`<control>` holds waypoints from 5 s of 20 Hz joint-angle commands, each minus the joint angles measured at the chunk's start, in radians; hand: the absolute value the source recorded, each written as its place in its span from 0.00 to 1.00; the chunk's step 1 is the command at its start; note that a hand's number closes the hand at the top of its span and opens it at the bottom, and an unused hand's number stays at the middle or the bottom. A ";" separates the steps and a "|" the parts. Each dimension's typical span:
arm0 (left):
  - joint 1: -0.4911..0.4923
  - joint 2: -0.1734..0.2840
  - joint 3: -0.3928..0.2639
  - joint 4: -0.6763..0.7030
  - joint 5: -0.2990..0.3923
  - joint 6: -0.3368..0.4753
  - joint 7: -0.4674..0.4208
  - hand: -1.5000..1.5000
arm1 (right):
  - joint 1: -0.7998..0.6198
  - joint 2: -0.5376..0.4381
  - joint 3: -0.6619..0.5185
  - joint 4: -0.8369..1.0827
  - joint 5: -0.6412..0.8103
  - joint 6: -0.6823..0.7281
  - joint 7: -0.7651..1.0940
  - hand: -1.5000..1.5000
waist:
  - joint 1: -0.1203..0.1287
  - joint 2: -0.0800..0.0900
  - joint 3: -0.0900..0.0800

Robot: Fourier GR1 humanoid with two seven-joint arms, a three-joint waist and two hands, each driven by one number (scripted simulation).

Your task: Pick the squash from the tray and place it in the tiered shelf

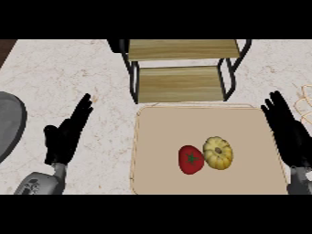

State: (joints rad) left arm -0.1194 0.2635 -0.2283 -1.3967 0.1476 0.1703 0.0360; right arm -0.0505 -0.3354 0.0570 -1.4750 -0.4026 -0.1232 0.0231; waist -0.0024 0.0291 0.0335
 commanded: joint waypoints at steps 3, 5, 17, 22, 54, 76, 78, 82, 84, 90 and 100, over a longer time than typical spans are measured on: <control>0.034 0.032 0.069 0.042 0.057 -0.012 0.073 0.50 | -0.082 -0.194 -0.027 -0.099 0.101 0.051 0.018 1.00 | 0.007 -0.032 -0.035; 0.066 0.061 0.107 0.069 0.081 -0.009 0.111 0.50 | -0.144 -0.335 -0.057 -0.113 0.172 0.106 -0.014 1.00 | 0.024 -0.032 -0.037; 0.053 0.054 0.163 0.119 0.159 -0.085 0.187 0.50 | -0.046 -0.524 -0.042 -0.154 0.225 0.343 0.101 0.00 | -0.007 -0.030 -0.035; 0.045 0.055 0.162 0.066 0.137 -0.042 0.239 0.50 | -0.073 -0.587 -0.028 -0.309 0.123 0.468 0.295 0.00 | -0.005 -0.032 -0.035; 0.097 -0.015 0.143 -0.001 0.085 -0.047 0.246 0.50 | -0.494 -0.264 0.594 -0.377 0.512 0.362 1.251 0.00 | 0.010 -0.031 -0.034; 0.026 -0.007 0.206 0.049 0.068 -0.066 0.283 0.50 | -0.406 -0.107 0.655 -0.165 0.858 0.327 1.163 0.00 | 0.003 -0.028 -0.034; 0.037 0.007 0.236 0.065 0.097 -0.105 0.252 0.50 | -0.359 -0.111 0.682 -0.143 0.906 0.306 1.130 0.00 | 0.001 -0.028 -0.034; 0.051 -0.008 0.231 0.091 0.080 -0.119 0.237 0.50 | -0.312 -0.070 0.673 -0.118 0.996 0.271 1.071 0.00 | 0.002 -0.028 -0.034; 0.084 0.020 0.253 0.061 0.092 -0.157 0.234 0.50 | -0.325 -0.076 0.594 -0.135 0.983 0.314 1.051 0.00 | 0.004 -0.029 -0.034; 0.023 0.003 0.284 0.111 0.070 -0.150 0.237 0.50 | -0.295 -0.014 0.545 -0.097 1.048 0.347 0.967 0.00 | 0.002 -0.029 -0.034; 0.101 -0.022 0.268 0.058 0.050 -0.153 0.219 0.50 | -0.279 0.038 0.605 0.018 1.024 0.456 0.786 1.00 | 0.006 -0.028 -0.034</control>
State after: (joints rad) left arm -0.0455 0.2409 0.0249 -1.3933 0.2003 0.0396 0.2827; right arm -0.3528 -0.3501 0.6448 -1.4996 0.6176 0.3162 0.8568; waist 0.0045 -0.0123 -0.0032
